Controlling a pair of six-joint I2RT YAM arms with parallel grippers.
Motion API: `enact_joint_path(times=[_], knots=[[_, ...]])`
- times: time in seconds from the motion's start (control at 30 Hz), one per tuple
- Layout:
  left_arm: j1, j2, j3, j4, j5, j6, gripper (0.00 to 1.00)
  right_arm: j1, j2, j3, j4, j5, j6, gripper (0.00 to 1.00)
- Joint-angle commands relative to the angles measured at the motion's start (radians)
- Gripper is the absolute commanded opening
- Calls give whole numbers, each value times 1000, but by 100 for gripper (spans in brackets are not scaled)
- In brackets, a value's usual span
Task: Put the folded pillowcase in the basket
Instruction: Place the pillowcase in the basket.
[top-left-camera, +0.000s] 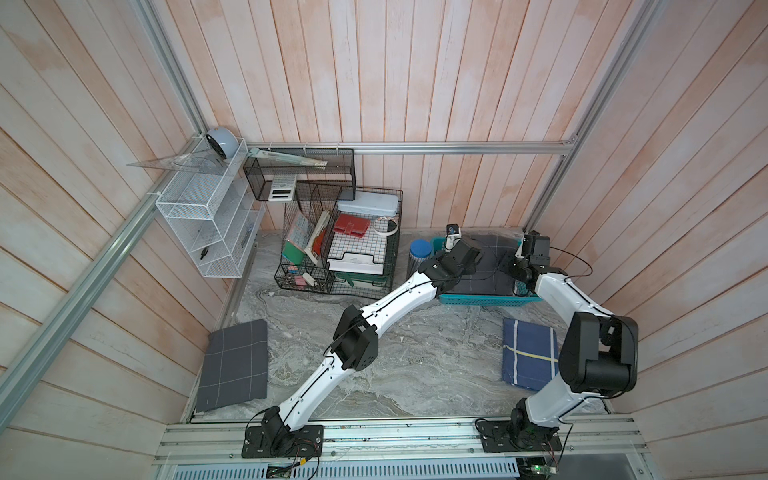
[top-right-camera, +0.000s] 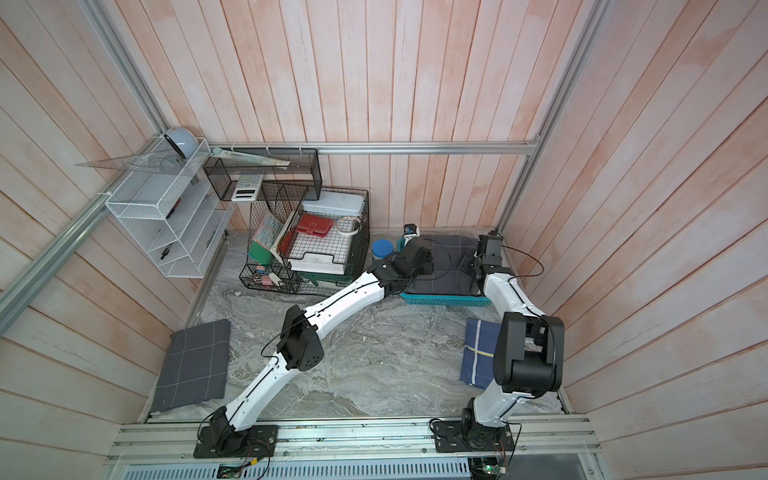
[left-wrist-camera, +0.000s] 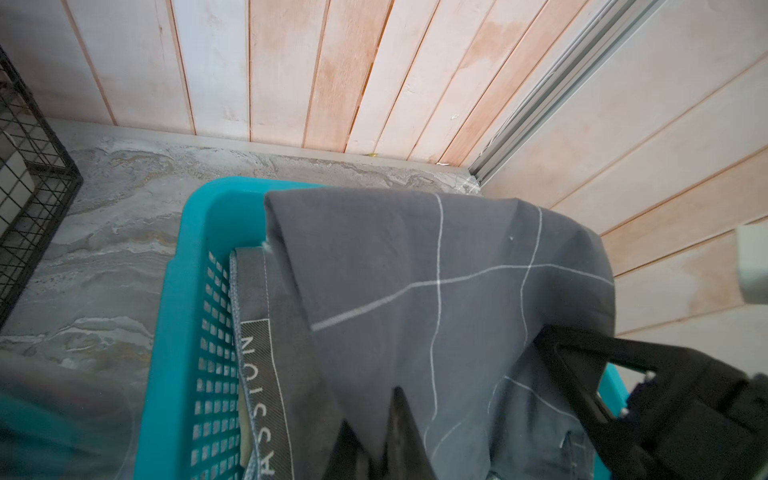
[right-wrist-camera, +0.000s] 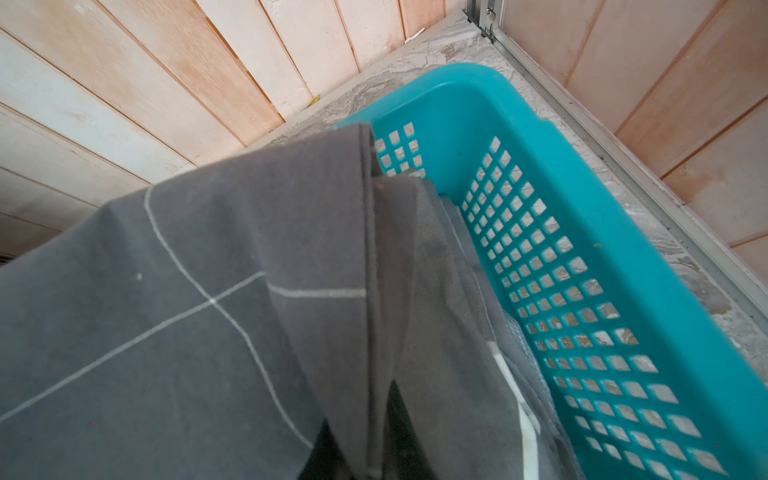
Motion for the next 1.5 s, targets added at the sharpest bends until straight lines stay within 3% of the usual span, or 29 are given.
enact_joint_path(times=[0.0, 0.33, 0.5, 0.8, 0.97, 1.17, 1.37, 1.47], knots=[[4, 32, 25, 26, 4, 9, 0, -7, 21, 27, -10, 13, -11, 0], [25, 74, 26, -3, -2, -10, 0, -9, 106, 62, -80, -3, 14, 0], [31, 88, 28, -40, -18, -47, 3, -12, 140, 108, -125, 9, 11, 8], [33, 50, 22, -46, 10, -65, 30, -12, 172, 189, -191, -8, 0, 37], [12, -9, -18, -4, 25, -30, 56, -12, 132, 177, -197, 4, -9, 44], [3, -77, -48, -20, 38, -37, 58, -12, 71, 100, -79, -87, -8, 47], [0, -222, -225, 37, 36, -26, 62, -10, 160, 139, -35, -231, 69, 47], [-2, -303, -345, 72, 35, -29, 63, -11, 223, 163, -5, -236, 86, 47]])
